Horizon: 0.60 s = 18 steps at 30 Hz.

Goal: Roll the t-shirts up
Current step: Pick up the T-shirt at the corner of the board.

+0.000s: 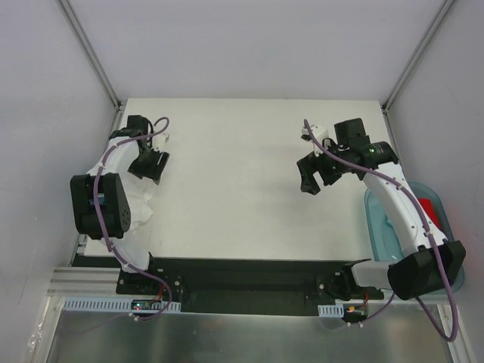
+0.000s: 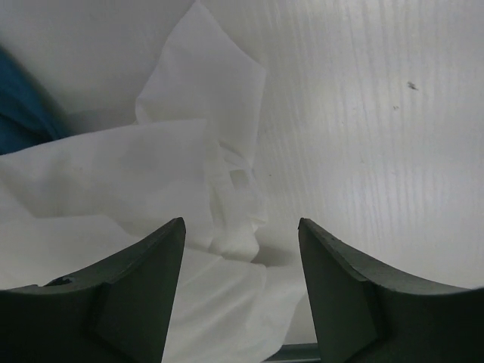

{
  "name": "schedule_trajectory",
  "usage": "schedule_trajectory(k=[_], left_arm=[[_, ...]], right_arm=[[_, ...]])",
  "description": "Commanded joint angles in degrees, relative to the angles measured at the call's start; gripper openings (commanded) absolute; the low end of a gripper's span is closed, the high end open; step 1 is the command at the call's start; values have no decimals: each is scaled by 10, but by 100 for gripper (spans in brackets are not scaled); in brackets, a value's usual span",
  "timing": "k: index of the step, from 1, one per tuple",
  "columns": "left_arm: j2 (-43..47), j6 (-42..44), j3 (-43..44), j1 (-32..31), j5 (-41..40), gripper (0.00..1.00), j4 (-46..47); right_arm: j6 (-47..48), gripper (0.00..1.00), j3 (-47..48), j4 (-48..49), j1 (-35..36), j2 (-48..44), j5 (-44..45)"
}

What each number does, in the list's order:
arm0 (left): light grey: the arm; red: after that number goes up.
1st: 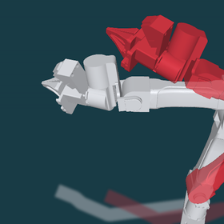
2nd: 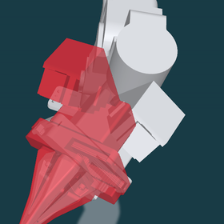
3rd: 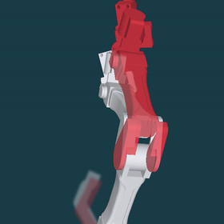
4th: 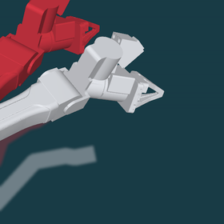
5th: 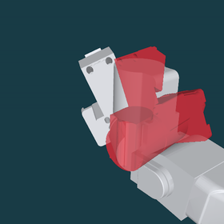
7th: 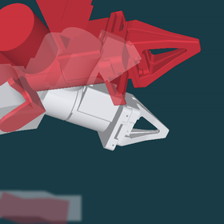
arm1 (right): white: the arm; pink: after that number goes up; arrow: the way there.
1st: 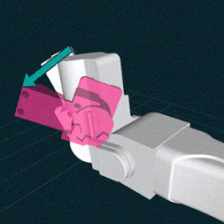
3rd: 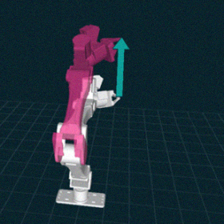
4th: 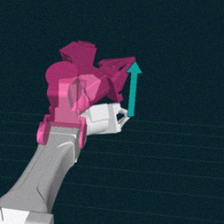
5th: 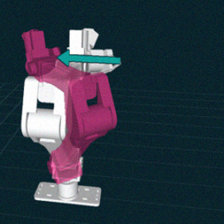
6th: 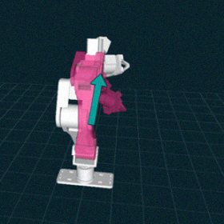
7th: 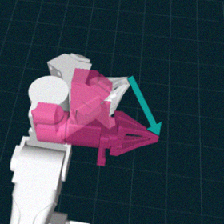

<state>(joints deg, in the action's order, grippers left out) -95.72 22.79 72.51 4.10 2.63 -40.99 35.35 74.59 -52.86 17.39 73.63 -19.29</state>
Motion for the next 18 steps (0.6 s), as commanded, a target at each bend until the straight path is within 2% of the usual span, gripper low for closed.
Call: schedule_trajectory(k=[1, 5, 8, 11, 12, 13, 16, 18], left_arm=[[-61, 9, 42, -1, -54, 60, -5], [-104, 19, 66, -2, -93, 55, 4], [-124, 27, 75, -1, -105, 45, 9], [-133, 36, 80, -1, -101, 26, 11], [-138, 38, 81, -2, -99, 9, 11], [-136, 40, 83, -1, -97, 2, 10], [-102, 39, 99, -8, -65, 0, 6], [-55, 42, 117, -22, -6, 0, -22]], right_arm=[[-8, 96, 38, 3, 2, 16, -23], [-8, 96, 46, 3, 3, 26, -21], [-7, 96, 45, 5, 3, 27, -20], [-7, 96, 39, 7, 3, 25, -16], [-7, 96, 37, 8, 3, 22, -17], [-7, 96, 35, 8, 2, 21, -16], [-7, 96, 34, 9, 2, 12, -11], [-7, 96, 34, 12, 3, 6, -8]])
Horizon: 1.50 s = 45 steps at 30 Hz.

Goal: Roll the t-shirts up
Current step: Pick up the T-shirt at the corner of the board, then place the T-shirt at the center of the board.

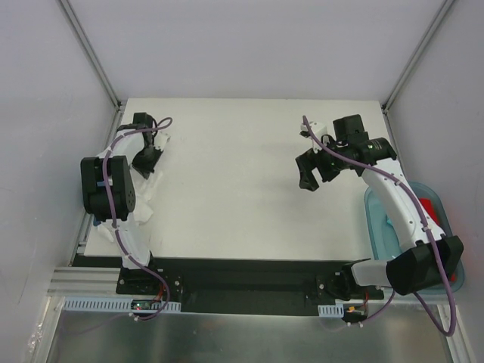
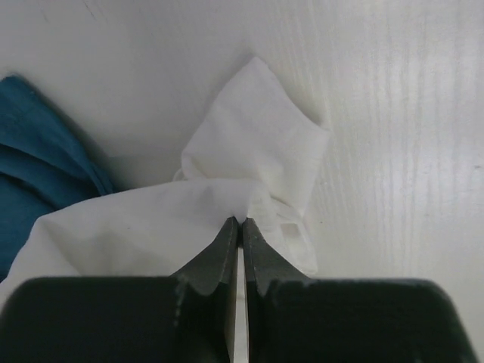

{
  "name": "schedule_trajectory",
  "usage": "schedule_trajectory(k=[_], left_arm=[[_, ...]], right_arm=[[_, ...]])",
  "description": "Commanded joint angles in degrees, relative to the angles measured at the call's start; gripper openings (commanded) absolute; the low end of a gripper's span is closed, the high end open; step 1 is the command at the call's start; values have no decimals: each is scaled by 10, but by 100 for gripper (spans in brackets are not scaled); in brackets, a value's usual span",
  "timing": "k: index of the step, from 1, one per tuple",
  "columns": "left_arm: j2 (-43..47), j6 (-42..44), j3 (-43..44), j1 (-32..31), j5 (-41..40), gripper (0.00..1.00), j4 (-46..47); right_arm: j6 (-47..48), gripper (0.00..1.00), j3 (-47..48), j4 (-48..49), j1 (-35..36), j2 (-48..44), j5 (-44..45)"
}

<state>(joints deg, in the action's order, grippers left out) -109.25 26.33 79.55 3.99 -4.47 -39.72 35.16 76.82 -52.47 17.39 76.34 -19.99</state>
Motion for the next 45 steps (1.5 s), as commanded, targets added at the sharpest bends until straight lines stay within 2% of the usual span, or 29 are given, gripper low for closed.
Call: schedule_trajectory(k=[1, 2, 3, 5, 11, 19, 23, 31, 36, 38, 39, 40, 42, 43, 45], left_arm=[[97, 12, 78, -33, 95, 0, -53], [112, 14, 97, -38, 175, 0, -71], [141, 16, 116, -39, 216, 0, -113], [170, 12, 155, -68, 298, 0, -138], [239, -7, 213, -139, 374, 0, -192], [265, -77, 317, -155, 531, 0, -180], [244, -90, 358, -188, 557, 0, -171], [132, -142, 481, -276, 553, 0, -120], [33, -211, 589, -311, 556, 0, -72], [4, -228, 591, -315, 547, 0, -34], [-7, -235, 591, -317, 538, 14, -24], [-18, -235, 592, -318, 534, 33, -13], [-55, -238, 600, -317, 509, 56, -4], [-65, -241, 602, -316, 458, 58, -3], [-67, -240, 589, -305, 413, 61, -4]], right_arm=[[-6, 96, 11, 12, 2, -26, 5], [-7, 96, 13, 14, 2, -29, 9], [-8, 96, 15, 18, 3, -31, 13], [-8, 96, 24, 18, 2, -37, 18], [-2, 96, 42, 18, 2, -52, 47], [-4, 96, 63, 14, 1, -64, 66], [5, 96, 85, 8, 1, -63, 79], [25, 96, 118, -4, -2, -74, 130], [5, 96, 113, 3, -45, -100, 121], [4, 96, 106, 5, -60, -109, 114], [7, 96, 97, 5, -61, -118, 106], [11, 96, 91, 5, -63, -123, 101], [42, 96, 77, -6, -64, -129, 78], [55, 96, 66, -11, -64, -131, 66], [90, 96, 58, -33, -61, -131, 26]])
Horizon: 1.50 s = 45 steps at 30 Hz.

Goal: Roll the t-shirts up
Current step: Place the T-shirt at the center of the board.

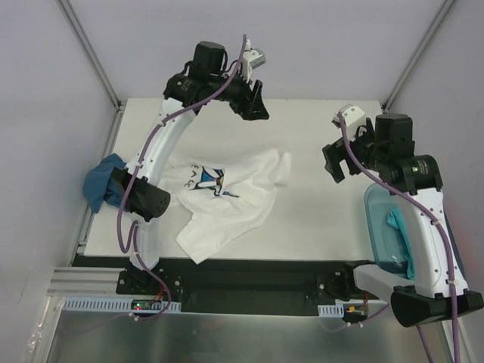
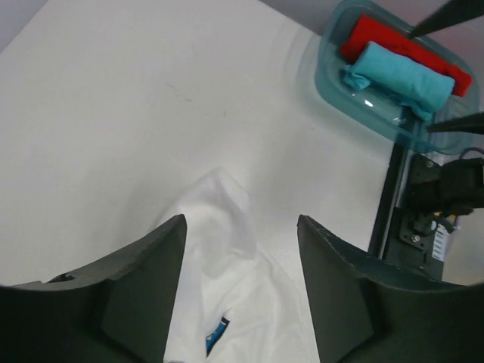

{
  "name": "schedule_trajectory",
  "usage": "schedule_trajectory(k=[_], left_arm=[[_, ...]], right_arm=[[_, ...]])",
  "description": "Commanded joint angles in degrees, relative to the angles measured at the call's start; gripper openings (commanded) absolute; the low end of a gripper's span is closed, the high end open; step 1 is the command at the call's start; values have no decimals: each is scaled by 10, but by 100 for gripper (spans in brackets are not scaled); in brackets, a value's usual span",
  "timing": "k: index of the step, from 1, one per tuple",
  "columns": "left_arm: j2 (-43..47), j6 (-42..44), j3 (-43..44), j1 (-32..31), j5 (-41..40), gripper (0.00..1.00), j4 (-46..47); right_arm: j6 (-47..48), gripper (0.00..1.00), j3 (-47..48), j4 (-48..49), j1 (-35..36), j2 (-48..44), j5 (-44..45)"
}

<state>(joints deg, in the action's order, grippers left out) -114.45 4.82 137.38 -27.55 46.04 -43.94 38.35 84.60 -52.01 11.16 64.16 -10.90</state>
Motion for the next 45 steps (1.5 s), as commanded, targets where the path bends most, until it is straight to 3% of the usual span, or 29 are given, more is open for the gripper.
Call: schedule_trajectory(k=[1, 4, 10, 16, 23, 35, 45], left_arm=[[-8, -24, -2, 17, -120, 64, 39], [47, -28, -76, 51, -136, 71, 32], [207, 23, -288, 150, -83, 76, -32], [334, 90, -487, 218, -124, 75, -76], [442, 83, -646, 268, -124, 75, -86], [507, 76, -733, 364, -105, 74, -92], [496, 58, -738, 392, -82, 74, -78]], right_arm=[[95, 97, -27, -47, 4, -5, -80], [186, 99, -44, -67, 36, 1, -121], [322, 91, -112, -9, 132, 33, -156], [460, 70, -139, 52, 211, 163, -186], [527, 66, -84, 54, 246, 329, -207], [531, 65, -39, 50, 250, 450, -175], [519, 51, 21, 7, 250, 506, -157]])
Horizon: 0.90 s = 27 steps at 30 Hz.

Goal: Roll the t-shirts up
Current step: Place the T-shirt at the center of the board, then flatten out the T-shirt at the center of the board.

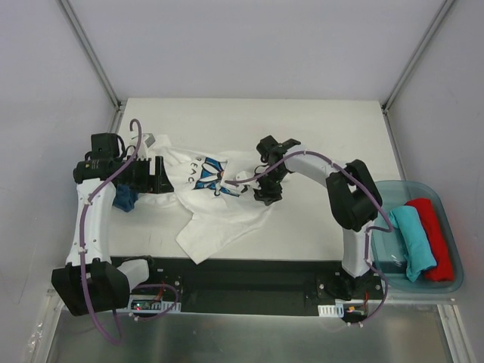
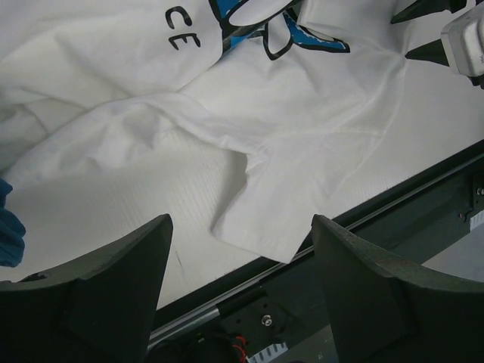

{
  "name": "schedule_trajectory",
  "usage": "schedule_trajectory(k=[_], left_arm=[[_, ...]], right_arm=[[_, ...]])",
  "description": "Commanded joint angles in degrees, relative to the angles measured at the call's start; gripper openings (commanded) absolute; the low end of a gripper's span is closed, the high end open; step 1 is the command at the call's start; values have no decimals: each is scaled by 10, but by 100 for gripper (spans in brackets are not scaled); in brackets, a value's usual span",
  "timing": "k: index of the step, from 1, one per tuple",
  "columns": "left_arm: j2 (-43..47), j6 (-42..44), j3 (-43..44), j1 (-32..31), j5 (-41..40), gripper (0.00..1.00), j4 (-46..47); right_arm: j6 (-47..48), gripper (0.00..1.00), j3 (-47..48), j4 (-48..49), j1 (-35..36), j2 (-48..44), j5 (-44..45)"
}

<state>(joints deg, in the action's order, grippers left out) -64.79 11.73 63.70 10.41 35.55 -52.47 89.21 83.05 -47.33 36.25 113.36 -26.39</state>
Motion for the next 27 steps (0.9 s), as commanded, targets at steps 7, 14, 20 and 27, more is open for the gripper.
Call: schedule_trajectory(k=[7, 14, 20, 27], left_arm=[[-8, -14, 2, 20, 26, 74, 12], [-7, -18, -2, 27, 32, 74, 19], [-9, -21, -6, 32, 36, 74, 23], [-10, -27, -6, 36, 44, 75, 29]], right_arm=[[51, 52, 26, -76, 2, 13, 6], [42, 49, 33, -74, 8, 27, 27], [37, 46, 36, -67, 15, 34, 42], [23, 41, 50, -73, 17, 45, 46]])
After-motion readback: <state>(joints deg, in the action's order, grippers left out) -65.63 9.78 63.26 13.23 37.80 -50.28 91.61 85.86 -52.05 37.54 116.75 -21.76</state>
